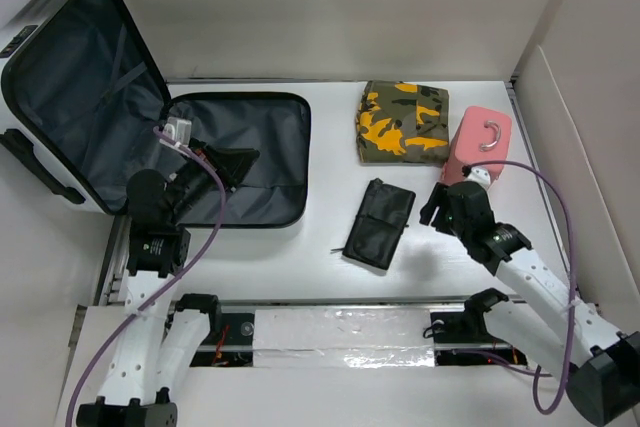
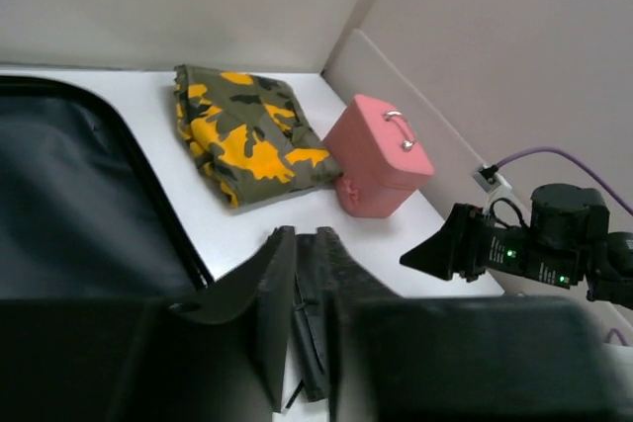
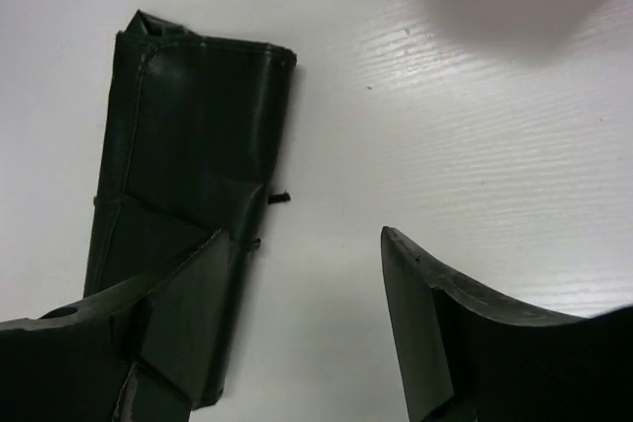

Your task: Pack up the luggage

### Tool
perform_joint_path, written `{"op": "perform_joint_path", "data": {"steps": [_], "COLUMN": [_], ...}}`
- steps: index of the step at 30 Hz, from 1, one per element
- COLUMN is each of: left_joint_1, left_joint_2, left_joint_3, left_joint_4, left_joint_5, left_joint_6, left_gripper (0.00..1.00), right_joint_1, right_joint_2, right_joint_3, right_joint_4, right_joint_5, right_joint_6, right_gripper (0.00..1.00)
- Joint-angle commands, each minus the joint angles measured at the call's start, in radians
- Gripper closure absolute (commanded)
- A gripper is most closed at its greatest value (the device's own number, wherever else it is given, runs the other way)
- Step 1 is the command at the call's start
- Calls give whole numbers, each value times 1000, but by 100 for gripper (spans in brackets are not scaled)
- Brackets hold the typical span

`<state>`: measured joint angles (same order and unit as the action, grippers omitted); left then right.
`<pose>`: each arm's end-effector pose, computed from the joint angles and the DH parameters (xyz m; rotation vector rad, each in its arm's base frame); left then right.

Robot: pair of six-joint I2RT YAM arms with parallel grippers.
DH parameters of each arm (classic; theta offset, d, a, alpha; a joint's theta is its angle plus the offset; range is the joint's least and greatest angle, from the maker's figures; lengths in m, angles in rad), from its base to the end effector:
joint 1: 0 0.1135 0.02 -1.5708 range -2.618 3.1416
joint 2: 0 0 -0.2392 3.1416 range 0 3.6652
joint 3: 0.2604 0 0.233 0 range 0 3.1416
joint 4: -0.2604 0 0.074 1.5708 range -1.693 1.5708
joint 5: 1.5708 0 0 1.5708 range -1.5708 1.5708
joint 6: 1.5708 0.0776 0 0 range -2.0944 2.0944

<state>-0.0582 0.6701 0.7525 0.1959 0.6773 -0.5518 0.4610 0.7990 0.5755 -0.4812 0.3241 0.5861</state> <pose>0.1781 -0.0591 0.3773 0.2682 1.3939 -0.9441 0.1887 0.0661 0.1979 0.3081 2.2182 0.2000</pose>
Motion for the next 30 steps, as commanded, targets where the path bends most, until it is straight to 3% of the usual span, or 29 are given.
{"op": "perform_joint_path", "data": {"steps": [1,3,6,12,19,21,22,23,24,26,30], "left_joint_1": [-47,-71,-101,-111,-111,-111,-111,-111,-111,-111,-111], "left_joint_2": [-9,-1,12,5,-13,-24,-27,-32,-36,-43,-52], "left_joint_3": [44,51,53,38,21,19,21,21,21,19,24], "left_joint_4": [-85,-134,-190,-214,-202,-204,-202,-202,-202,-204,-204], "left_joint_5": [-99,-171,-209,-233,-239,-242,-251,-252,-255,-266,-272], "left_joint_6": [85,121,159,187,202,205,207,208,210,210,205], "left_gripper": [84,72,66,64,63,63,63,63,63,63,63], "right_joint_1": [-76,-116,-116,-116,-96,-96,-96,-96,-84,-55,54], "right_joint_2": [23,74,182,383,564,600,614,621,614,524,271], "right_joint_3": [-29,-43,-54,-83,-83,-86,-97,-101,-108,-111,-36], "right_joint_4": [199,269,346,535,644,676,693,725,734,728,623], "right_joint_5": [-126,-208,-302,-382,-353,-368,-373,-376,-376,-364,-190], "right_joint_6": [12,20,24,60,92,101,107,112,110,100,63], "right_gripper": [31,31,32,38,43,57,70,92,99,100,100]}}
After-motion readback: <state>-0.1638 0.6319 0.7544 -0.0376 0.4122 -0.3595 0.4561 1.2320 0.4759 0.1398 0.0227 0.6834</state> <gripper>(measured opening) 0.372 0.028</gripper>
